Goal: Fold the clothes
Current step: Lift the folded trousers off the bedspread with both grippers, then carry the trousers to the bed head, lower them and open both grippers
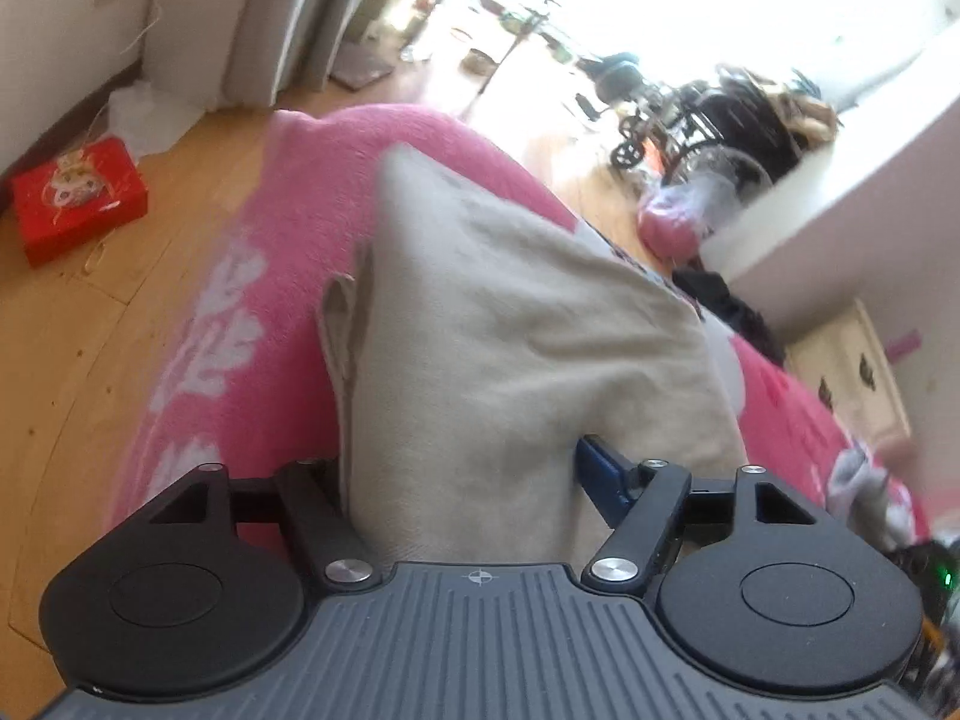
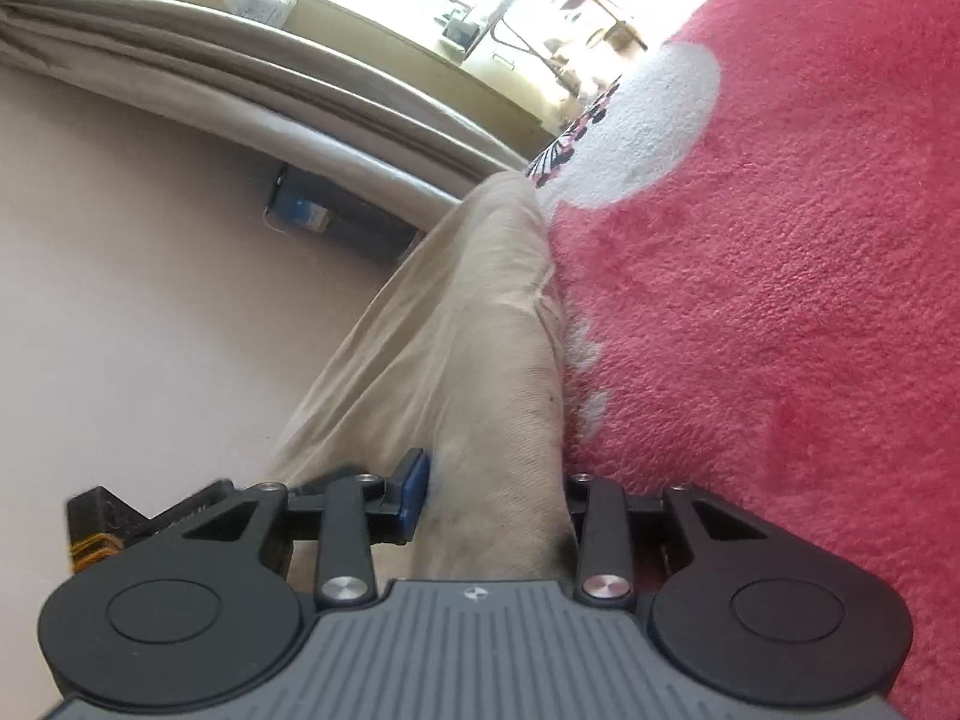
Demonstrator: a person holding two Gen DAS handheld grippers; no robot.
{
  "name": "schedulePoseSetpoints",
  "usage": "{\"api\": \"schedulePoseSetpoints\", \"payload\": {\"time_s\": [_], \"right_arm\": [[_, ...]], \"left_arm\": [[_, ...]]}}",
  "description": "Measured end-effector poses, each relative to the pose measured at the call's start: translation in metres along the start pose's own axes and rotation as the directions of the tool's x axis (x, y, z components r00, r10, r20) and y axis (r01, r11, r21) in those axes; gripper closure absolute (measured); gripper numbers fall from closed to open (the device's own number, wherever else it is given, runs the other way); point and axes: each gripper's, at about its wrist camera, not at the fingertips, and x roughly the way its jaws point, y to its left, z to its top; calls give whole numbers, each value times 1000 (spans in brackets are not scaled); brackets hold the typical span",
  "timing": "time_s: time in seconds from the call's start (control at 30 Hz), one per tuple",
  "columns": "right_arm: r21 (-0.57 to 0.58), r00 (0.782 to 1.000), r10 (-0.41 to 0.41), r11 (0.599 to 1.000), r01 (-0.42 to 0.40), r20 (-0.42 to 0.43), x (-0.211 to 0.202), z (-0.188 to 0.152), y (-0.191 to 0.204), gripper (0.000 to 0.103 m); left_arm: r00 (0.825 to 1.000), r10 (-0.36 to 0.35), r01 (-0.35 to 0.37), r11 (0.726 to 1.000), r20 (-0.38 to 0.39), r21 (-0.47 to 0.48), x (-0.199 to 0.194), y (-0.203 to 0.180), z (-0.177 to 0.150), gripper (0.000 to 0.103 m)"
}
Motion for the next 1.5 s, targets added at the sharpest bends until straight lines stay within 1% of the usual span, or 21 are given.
{"api": "schedulePoseSetpoints", "payload": {"time_s": [0.13,0.2,0.3,0.37,0.47,0.53,0.57,0.63,0.7,0.83,0.9,0.97,1.03,1.1,1.17,1.2,1.27,1.33,1.37,1.43,1.5], "right_arm": [[-39,999,-18,999,17,-27,-17,5,1,61],[-56,999,-31,998,30,-26,-30,6,1,61],[30,997,-20,999,22,-77,-43,2,-9,61],[73,995,4,997,3,-98,-44,-1,-18,61],[72,995,4,997,3,-97,-37,-5,-16,64],[72,996,4,997,3,-93,-34,-8,-15,68],[80,997,0,997,7,-81,-37,-12,-13,71],[122,999,4,993,2,-52,-44,-19,-14,76],[177,1000,20,984,-17,-18,-52,-28,-15,78],[222,997,69,972,-75,36,-64,-58,-6,81],[150,999,25,988,-32,45,-63,-67,-2,77],[99,999,16,995,-20,41,-68,-59,-6,73],[47,999,6,999,-8,39,-75,-50,-9,69],[-25,997,-2,1000,4,83,-92,-32,-3,68],[-159,994,-19,987,36,111,-91,-22,20,69],[-225,992,-25,973,53,126,-91,-17,31,70],[-352,987,-36,932,89,157,-90,-7,54,76],[-475,982,-44,871,128,184,-87,2,77,81],[-551,983,-65,821,152,173,-73,-3,83,84],[-684,980,-146,701,201,138,-41,-16,86,85],[-769,947,-299,576,278,119,-9,-40,69,88]], "left_arm": [[998,16,-16,1000,56,-3,-21,0,14,33],[994,25,-24,1000,109,-11,-29,5,28,32],[996,-33,33,999,88,3,-46,11,21,26],[999,-19,18,1000,31,22,-46,16,10,20],[1000,8,-7,1000,-29,30,-31,23,-5,20],[999,8,-7,1000,-50,8,-20,27,-13,25],[999,-8,7,1000,-42,-4,-16,27,-15,26],[999,-47,47,999,-21,-16,-10,24,-14,36],[998,-58,58,998,-16,-18,-7,21,-11,36],[1000,-23,23,1000,-1,-21,-2,19,-2,34],[1000,-14,14,1000,-3,-24,-2,22,-3,34],[1000,8,-8,1000,19,8,-12,19,-7,34],[995,23,-30,997,100,75,-39,10,-18,34],[983,32,-58,988,181,140,-67,0,-30,34],[978,-19,-37,965,208,260,-89,-18,-48,34],[981,-21,-46,940,192,339,-90,-29,-61,34],[987,-20,-60,870,157,490,-92,-52,-88,34],[992,51,-109,799,114,592,-75,-66,-112,38],[991,94,-135,763,98,632,-64,-69,-124,39],[983,149,-184,723,109,666,-48,-65,-140,39],[978,161,-208,705,133,678,-45,-63,-147,38]]}}
